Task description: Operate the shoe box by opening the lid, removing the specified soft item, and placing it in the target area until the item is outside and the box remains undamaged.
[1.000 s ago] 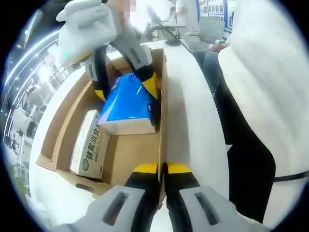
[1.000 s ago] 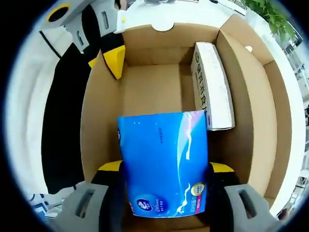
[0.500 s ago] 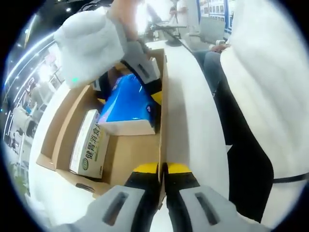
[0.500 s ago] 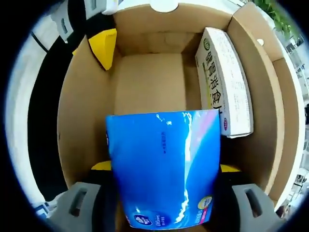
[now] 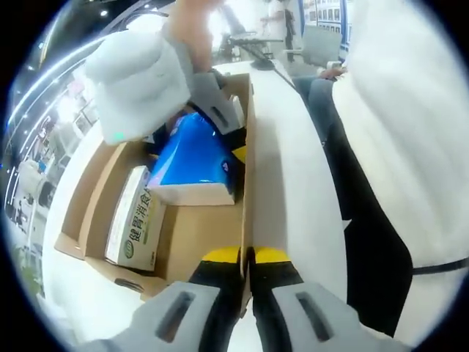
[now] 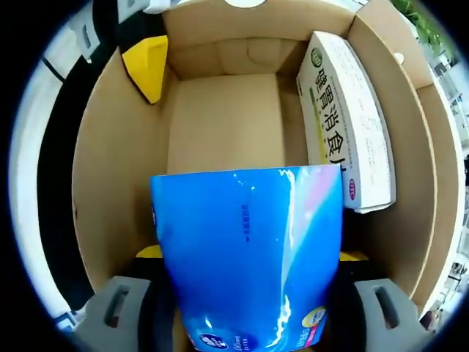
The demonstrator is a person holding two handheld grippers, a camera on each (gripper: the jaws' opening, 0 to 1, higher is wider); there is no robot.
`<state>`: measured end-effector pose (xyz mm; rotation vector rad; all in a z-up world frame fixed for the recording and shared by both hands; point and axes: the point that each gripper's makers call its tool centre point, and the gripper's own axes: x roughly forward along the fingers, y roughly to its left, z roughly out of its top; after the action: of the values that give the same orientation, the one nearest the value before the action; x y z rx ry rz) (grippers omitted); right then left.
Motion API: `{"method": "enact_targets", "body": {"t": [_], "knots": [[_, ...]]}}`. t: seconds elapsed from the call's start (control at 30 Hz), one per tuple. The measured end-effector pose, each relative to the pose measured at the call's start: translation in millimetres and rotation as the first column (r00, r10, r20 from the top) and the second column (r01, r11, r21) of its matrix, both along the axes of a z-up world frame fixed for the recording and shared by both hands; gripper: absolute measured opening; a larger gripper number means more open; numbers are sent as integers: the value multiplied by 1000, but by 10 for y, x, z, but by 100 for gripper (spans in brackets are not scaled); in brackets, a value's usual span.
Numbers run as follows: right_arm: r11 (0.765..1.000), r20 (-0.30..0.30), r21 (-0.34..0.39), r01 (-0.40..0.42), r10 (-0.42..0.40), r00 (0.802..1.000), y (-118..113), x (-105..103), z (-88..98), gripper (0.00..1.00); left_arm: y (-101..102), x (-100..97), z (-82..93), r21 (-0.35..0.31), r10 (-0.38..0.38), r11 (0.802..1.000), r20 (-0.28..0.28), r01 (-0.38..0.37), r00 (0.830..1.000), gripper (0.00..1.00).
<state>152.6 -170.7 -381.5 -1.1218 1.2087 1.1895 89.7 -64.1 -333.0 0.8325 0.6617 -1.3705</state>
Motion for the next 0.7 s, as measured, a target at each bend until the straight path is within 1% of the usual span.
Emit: {"method": "enact_targets", "body": {"t": [0.03, 0.07, 0.13, 0.23, 0.27, 0.37, 0.43, 0.47, 0.5, 0.57, 0.63, 0.67, 0.7], "knots": [[998, 2, -40, -53, 54, 999, -34, 12, 13, 84, -1, -1, -1, 0, 0, 1000, -1, 0, 1000, 2], [996, 3, -50, -76, 76, 997, -34, 2, 11, 83, -2, -5, -5, 2, -2, 1000, 1, 2, 1000, 2], [997, -3, -35, -71, 71, 997, -2, -49, 21, 81, -3, -4, -6, 3, 1, 1000, 1, -1, 1000, 2], [999, -7, -9, -31, 31, 999, 28, -27, 64, 80, -5, 2, -8, 3, 1, 1000, 3, -1, 1000, 2], [1000, -9, -4, -30, 30, 1000, 28, -21, 82, 80, -5, 3, -8, 4, 1, 1000, 3, -1, 1000, 2], [999, -1, -11, -42, 42, 999, -8, 1, 128, 80, -5, 2, -8, 4, 1, 1000, 3, -1, 1000, 2], [999, -7, -10, -49, 49, 999, -38, -10, 173, 79, -5, 0, -12, 4, 2, 1000, 5, -2, 1000, 2], [1000, -25, -9, -30, 30, 999, -50, -36, 198, 79, -5, -1, -13, 4, 1, 1000, 6, -1, 1000, 3], [1000, -26, -6, -16, 16, 1000, -52, -39, 218, 79, -5, -2, -13, 3, 1, 1000, 6, -1, 1000, 3], [1000, -15, 6, -24, 24, 1000, -57, -36, 266, 79, -5, -1, -13, 3, 1, 1000, 7, -2, 1000, 3], [999, -20, 2, -35, 35, 999, -72, -61, 297, 79, -4, -1, -13, 2, 1, 1000, 7, -1, 1000, 3], [999, -16, 10, -51, 51, 999, -64, -69, 314, 79, -4, 0, -14, 2, 1, 1000, 8, -1, 1000, 3], [999, -5, 17, -48, 48, 999, -66, -53, 333, 79, -3, -1, -12, 2, -1, 1000, 9, 1, 1000, 3]]}}
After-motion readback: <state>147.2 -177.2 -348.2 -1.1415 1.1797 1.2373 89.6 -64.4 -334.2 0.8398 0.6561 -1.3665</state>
